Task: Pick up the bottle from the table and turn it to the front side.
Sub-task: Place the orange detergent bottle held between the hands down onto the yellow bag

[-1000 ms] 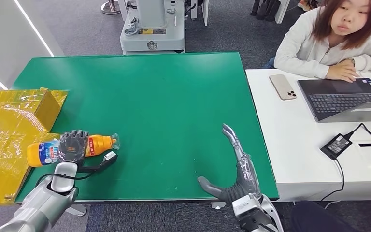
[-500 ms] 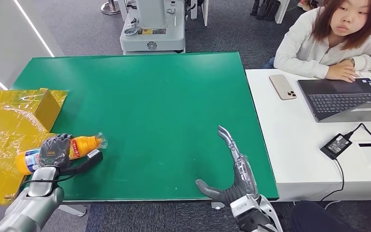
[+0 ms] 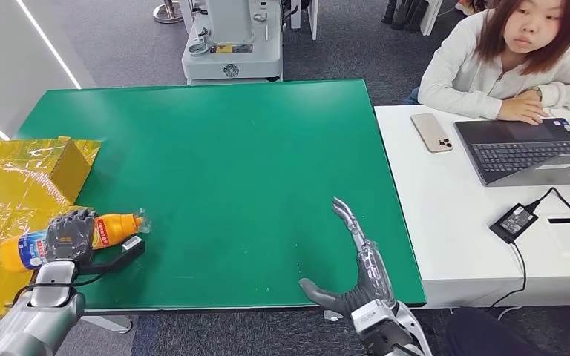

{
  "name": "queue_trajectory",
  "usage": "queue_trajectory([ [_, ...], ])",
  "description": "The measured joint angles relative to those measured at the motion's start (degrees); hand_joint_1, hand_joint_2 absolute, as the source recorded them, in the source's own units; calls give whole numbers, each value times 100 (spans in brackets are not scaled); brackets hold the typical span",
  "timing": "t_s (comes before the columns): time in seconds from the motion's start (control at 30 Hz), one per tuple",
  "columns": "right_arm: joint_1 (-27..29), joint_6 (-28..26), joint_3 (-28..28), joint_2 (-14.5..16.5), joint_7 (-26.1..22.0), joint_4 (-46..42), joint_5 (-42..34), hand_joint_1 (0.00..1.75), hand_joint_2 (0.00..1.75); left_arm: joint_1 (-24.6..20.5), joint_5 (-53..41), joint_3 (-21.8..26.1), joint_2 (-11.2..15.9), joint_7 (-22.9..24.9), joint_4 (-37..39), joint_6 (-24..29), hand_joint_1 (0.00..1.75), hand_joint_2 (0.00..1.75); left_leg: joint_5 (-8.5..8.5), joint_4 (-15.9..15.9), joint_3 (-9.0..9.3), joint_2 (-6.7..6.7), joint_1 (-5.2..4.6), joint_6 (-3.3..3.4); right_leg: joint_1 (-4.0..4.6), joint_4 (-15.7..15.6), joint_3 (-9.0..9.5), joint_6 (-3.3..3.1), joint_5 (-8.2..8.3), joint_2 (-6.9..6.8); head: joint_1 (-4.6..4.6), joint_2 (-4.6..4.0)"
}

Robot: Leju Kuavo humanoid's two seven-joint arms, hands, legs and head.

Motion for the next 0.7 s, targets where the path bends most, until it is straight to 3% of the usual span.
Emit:
queue_trajectory([
  [0.03,0,-10,10,0,-1,3,-1,0,175,-19,-28,-48,15,55,16,-26,175,175,1,-1,0,-1,0,-1,0,0,0,0,0,-1,0,0],
  [0.17,6,-48,48,0,14,4,-2,0,175,-117,-58,-252,41,169,96,-110,144,175,4,-2,1,-3,0,-5,0,0,1,-1,0,-6,0,0],
  [0.3,12,-50,73,0,68,-2,3,0,175,-191,-60,-327,42,245,157,-142,0,175,6,-2,1,-4,0,-7,0,0,1,-2,1,-8,-1,0],
  [0.7,87,-44,86,0,150,-54,15,0,175,-274,-64,-695,31,488,299,185,0,175,6,-2,-1,-9,-1,-8,0,0,0,-3,1,-12,0,0],
])
